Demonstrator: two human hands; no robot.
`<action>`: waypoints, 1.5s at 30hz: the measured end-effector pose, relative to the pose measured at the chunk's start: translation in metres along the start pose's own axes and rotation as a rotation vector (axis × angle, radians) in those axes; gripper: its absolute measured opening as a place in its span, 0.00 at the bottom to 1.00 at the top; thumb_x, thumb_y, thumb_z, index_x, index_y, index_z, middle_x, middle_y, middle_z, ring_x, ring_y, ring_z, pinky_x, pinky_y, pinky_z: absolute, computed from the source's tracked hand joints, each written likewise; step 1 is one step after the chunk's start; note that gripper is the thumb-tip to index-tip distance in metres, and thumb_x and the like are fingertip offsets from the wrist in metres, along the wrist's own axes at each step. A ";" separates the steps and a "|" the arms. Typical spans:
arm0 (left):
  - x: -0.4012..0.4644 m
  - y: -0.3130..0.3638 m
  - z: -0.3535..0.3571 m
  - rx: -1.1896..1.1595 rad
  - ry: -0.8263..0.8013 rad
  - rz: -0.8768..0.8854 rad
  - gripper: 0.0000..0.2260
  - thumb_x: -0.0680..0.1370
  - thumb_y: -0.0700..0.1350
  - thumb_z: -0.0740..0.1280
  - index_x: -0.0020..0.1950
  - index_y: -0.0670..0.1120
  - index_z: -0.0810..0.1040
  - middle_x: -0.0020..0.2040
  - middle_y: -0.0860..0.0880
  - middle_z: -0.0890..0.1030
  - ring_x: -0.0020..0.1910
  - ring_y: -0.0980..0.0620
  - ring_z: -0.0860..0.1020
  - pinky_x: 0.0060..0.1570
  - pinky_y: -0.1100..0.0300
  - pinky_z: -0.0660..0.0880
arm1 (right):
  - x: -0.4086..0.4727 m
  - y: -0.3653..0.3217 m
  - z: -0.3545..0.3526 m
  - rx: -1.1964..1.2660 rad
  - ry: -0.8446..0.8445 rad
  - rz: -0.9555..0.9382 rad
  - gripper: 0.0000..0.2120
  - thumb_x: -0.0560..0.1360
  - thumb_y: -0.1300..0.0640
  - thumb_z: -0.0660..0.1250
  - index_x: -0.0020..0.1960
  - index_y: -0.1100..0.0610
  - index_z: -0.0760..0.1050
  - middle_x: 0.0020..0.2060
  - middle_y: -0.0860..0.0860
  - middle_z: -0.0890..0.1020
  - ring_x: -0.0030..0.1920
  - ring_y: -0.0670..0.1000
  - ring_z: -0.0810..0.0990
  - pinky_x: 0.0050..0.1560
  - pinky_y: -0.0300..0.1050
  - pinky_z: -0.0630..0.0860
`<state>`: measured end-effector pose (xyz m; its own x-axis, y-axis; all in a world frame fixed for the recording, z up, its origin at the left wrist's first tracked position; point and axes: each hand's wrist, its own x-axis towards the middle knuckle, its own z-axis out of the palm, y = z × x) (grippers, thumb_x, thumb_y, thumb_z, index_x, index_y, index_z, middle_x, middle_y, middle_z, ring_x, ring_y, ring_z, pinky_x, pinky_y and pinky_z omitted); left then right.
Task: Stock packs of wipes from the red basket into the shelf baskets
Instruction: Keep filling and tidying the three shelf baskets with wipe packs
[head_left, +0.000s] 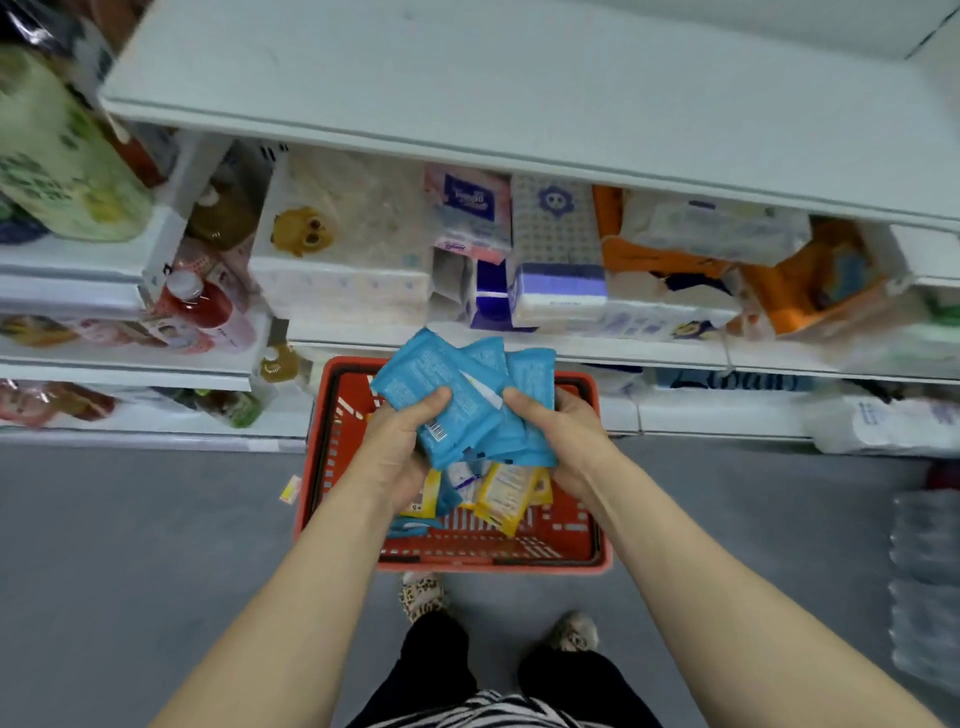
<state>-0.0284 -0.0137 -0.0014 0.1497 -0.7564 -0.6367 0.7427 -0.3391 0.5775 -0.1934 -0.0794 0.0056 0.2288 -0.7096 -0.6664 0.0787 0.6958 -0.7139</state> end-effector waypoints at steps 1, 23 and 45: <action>-0.003 0.001 0.010 0.010 0.000 0.023 0.18 0.77 0.38 0.69 0.66 0.42 0.76 0.59 0.43 0.83 0.57 0.44 0.83 0.51 0.48 0.81 | -0.004 -0.008 -0.005 0.031 0.029 -0.025 0.17 0.74 0.61 0.73 0.61 0.63 0.77 0.52 0.61 0.85 0.52 0.62 0.85 0.55 0.61 0.81; -0.079 -0.226 0.373 0.355 -0.446 0.202 0.20 0.72 0.44 0.71 0.64 0.43 0.77 0.58 0.44 0.84 0.55 0.45 0.83 0.52 0.51 0.82 | -0.149 -0.141 -0.391 -0.298 0.196 -0.686 0.33 0.71 0.68 0.73 0.69 0.45 0.67 0.53 0.52 0.81 0.50 0.46 0.82 0.49 0.43 0.81; 0.064 -0.353 0.802 0.430 -0.642 0.265 0.25 0.70 0.36 0.76 0.66 0.39 0.76 0.60 0.42 0.83 0.58 0.42 0.82 0.58 0.47 0.79 | -0.088 -0.404 -0.756 0.091 0.381 -0.744 0.17 0.74 0.63 0.73 0.60 0.65 0.75 0.53 0.61 0.84 0.51 0.59 0.85 0.53 0.55 0.81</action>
<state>-0.8046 -0.3911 0.1639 -0.2146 -0.9705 -0.1101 0.4005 -0.1903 0.8963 -0.9785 -0.3813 0.1900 -0.2555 -0.9644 -0.0676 0.1609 0.0265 -0.9866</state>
